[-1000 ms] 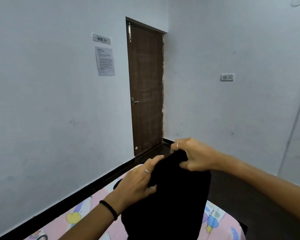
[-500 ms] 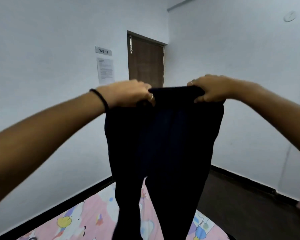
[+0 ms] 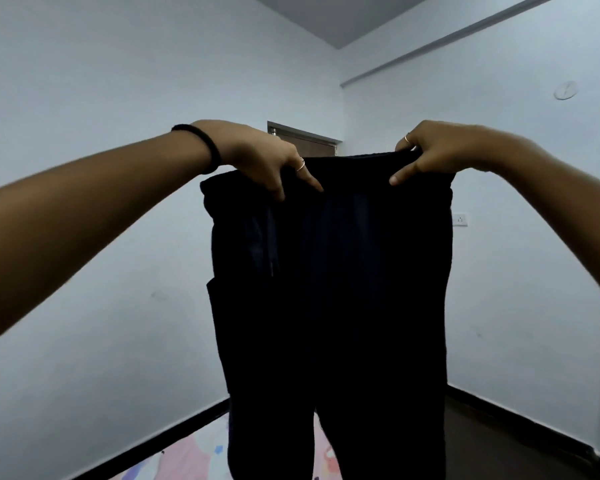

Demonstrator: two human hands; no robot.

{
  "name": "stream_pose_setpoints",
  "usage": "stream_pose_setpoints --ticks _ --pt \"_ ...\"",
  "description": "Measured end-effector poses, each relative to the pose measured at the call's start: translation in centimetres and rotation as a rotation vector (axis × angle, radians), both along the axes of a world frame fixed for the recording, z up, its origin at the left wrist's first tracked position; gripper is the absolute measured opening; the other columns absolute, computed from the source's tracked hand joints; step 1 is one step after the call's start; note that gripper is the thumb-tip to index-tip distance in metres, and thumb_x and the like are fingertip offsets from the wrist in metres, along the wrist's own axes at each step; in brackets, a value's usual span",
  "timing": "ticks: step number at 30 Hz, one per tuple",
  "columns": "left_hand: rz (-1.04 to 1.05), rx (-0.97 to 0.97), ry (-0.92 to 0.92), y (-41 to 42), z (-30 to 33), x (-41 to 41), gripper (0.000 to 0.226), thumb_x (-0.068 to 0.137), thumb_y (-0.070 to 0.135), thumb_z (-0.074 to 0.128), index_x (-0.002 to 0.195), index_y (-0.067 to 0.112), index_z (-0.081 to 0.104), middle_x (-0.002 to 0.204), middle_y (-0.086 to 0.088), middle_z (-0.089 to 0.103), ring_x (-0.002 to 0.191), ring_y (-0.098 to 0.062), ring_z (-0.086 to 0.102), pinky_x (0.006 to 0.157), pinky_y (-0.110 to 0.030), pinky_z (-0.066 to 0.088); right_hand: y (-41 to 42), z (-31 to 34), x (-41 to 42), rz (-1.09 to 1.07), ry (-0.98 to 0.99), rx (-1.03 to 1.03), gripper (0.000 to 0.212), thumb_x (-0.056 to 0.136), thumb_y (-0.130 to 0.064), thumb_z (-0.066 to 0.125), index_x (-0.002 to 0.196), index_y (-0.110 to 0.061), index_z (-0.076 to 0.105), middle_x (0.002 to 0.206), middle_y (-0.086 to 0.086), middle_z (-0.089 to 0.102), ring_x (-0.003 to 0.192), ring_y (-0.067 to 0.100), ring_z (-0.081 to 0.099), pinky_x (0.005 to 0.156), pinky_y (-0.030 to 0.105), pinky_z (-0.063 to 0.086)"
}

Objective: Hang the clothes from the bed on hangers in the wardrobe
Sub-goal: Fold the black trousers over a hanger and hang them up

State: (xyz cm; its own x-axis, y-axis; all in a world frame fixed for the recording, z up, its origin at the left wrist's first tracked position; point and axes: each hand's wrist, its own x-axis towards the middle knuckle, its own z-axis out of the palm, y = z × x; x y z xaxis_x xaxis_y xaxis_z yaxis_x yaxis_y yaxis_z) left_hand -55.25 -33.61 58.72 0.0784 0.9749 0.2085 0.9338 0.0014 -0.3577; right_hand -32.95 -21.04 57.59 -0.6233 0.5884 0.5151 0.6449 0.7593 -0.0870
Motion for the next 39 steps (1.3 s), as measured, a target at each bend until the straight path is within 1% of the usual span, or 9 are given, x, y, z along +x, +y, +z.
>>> stream_pose_setpoints --ticks 7,15,19,23,25,29,34,37,39 --pt "0.1 0.196 -0.302 1.1 0.4 1.4 0.044 0.086 0.027 0.064 0.129 0.033 0.058 0.107 0.011 0.057 0.099 -0.011 0.053 0.084 -0.023 0.04 -2.7 -0.8 -2.2 0.147 0.379 -0.129 0.028 0.072 -0.031 0.082 0.091 -0.015 0.069 0.079 0.006 0.064 0.074 0.022 0.058 0.066 0.028 0.046" --pt "0.233 0.295 -0.443 2.3 -0.6 3.5 0.024 0.093 0.023 0.045 0.076 0.009 0.055 0.072 -0.005 0.054 0.059 -0.019 0.046 0.05 -0.026 0.034 -6.3 -2.6 -4.5 0.251 0.516 -0.342 0.035 0.071 -0.021 0.083 0.099 -0.005 0.069 0.089 0.01 0.066 0.083 0.021 0.062 0.076 0.035 0.054" --pt "0.119 0.263 -0.866 2.3 -0.5 2.2 0.02 0.089 0.022 0.05 0.073 0.011 0.049 0.07 -0.008 0.052 0.062 -0.021 0.049 0.053 -0.022 0.039 -7.4 -3.2 -3.9 0.342 0.542 -0.503 0.028 0.074 -0.007 0.078 0.1 -0.007 0.068 0.086 0.006 0.068 0.074 0.014 0.062 0.063 0.023 0.05" --pt "0.106 0.126 -1.309 1.6 -0.6 3.7 0.058 0.092 0.062 0.044 0.08 0.007 0.06 0.068 -0.005 0.067 0.064 -0.02 0.066 0.06 -0.023 0.051 -8.1 -3.7 -4.2 0.433 0.67 -0.592 0.019 0.075 -0.002 0.076 0.089 -0.01 0.067 0.096 0.005 0.068 0.078 0.011 0.066 0.062 0.022 0.052" --pt "0.061 0.007 -1.253 1.0 -0.9 4.8 0.045 0.097 0.044 0.048 0.07 0.012 0.065 0.061 -0.002 0.068 0.055 -0.015 0.067 0.052 -0.021 0.053 -8.4 -3.9 -4.3 0.459 0.695 -0.596 0.016 0.077 -0.007 0.077 0.088 -0.01 0.067 0.097 0.004 0.069 0.08 0.012 0.067 0.062 0.022 0.054" --pt "0.06 0.16 -1.284 -0.2 -1.2 4.8 0.035 0.098 0.01 0.04 0.064 0.008 0.05 0.041 -0.001 0.057 0.034 -0.011 0.057 0.035 -0.017 0.045 -8.9 -4.8 -3.3 0.61 0.658 -0.691 0.03 0.084 -0.029 0.071 0.102 -0.005 0.068 0.097 0.011 0.07 0.084 0.017 0.07 0.074 0.028 0.058" --pt "-0.076 0.314 -1.657 -0.2 -0.1 3.5 0.028 0.097 0.009 0.039 0.074 0.002 0.053 0.062 -0.009 0.059 0.051 -0.018 0.062 0.055 -0.024 0.052 -9.2 -6.1 -4.1 0.527 0.551 -0.397 0.047 0.075 -0.051 0.074 0.114 -0.027 0.06 0.108 -0.012 0.066 0.099 0.002 0.064 0.079 0.022 0.052" --pt "-0.106 0.382 -1.663 0.7 1.1 4.3 0.02 0.096 0.011 0.046 0.078 0.005 0.053 0.072 -0.008 0.059 0.062 -0.019 0.061 0.059 -0.025 0.053 -8.8 -6.5 -5.9 0.386 0.587 -0.225 0.092 0.066 -0.051 0.082 0.139 -0.017 0.038 0.129 -0.003 0.056 0.118 0.013 0.055 0.101 0.035 0.046" --pt "-0.128 0.386 -1.615 1.0 1.5 5.1 0.025 0.097 0.017 0.048 0.074 0.008 0.054 0.061 -0.005 0.062 0.054 -0.016 0.061 0.053 -0.022 0.053 -7.8 -6.2 -6.7 0.204 0.675 -0.08 0.098 0.067 -0.046 0.082 0.14 -0.011 0.028 0.133 0.007 0.051 0.121 0.025 0.051 0.099 0.041 0.046"
